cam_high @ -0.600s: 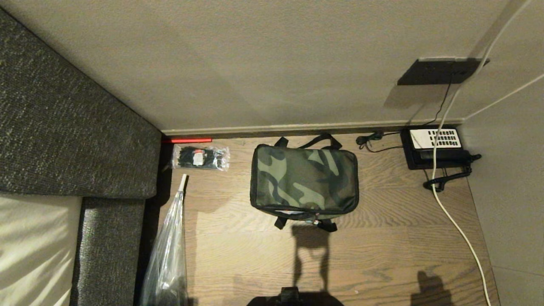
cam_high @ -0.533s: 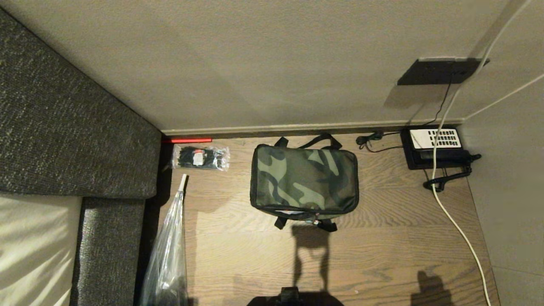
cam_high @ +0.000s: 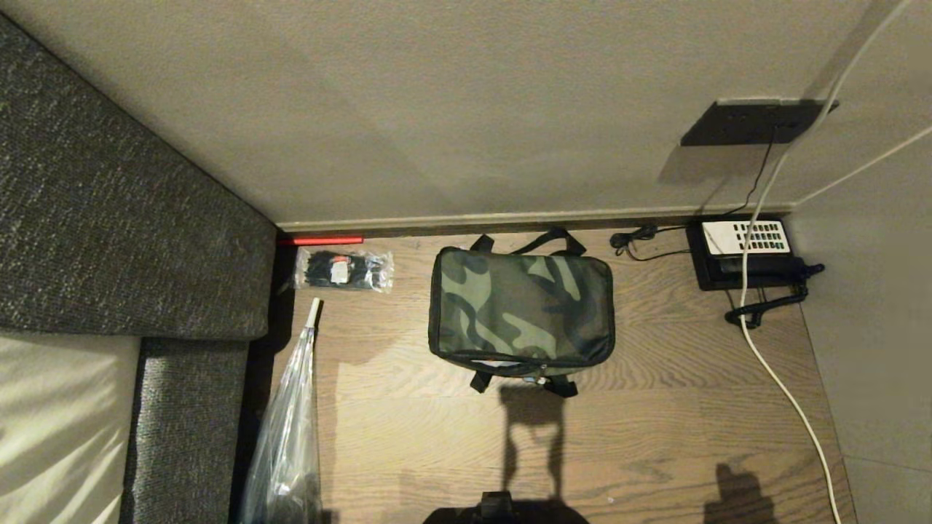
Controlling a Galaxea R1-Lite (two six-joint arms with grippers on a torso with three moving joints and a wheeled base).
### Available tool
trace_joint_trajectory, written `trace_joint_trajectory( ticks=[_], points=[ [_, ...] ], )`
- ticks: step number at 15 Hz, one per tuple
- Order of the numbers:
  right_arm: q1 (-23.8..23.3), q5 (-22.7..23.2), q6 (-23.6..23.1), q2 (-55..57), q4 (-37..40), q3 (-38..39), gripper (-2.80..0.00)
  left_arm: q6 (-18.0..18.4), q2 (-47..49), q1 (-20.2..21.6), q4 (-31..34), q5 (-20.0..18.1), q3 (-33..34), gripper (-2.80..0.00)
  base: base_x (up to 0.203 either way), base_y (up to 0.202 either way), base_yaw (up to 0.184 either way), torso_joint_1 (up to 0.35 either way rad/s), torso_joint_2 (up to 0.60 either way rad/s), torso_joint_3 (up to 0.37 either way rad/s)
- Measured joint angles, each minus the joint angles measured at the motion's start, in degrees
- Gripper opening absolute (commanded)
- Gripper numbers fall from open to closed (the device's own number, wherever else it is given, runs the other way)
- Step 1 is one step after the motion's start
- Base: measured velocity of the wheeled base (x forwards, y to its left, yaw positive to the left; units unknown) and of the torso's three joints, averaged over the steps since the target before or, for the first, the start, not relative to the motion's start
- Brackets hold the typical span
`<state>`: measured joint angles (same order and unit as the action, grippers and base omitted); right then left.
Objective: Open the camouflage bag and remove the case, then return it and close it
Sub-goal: Open the top of the storage box
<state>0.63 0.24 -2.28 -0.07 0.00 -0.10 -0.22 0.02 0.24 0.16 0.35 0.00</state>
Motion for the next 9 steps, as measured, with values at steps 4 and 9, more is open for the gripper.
trace_joint_trajectory(
  ticks=[4, 9],
  points=[
    [0.05, -0.02, 0.0, 0.0, 0.0, 0.0, -2.8, -0.12, 0.0, 0.0, 0.02, 0.05, 0.0, -2.8, 0.0, 0.0, 0.0, 0.0, 0.0, 0.0],
    [0.02, 0.0, 0.0, 0.0, 0.0, 0.0, -2.8, -0.03, 0.0, 0.0, 0.24, -0.02, 0.0, -2.8, 0.0, 0.0, 0.0, 0.0, 0.0, 0.0]
  ],
)
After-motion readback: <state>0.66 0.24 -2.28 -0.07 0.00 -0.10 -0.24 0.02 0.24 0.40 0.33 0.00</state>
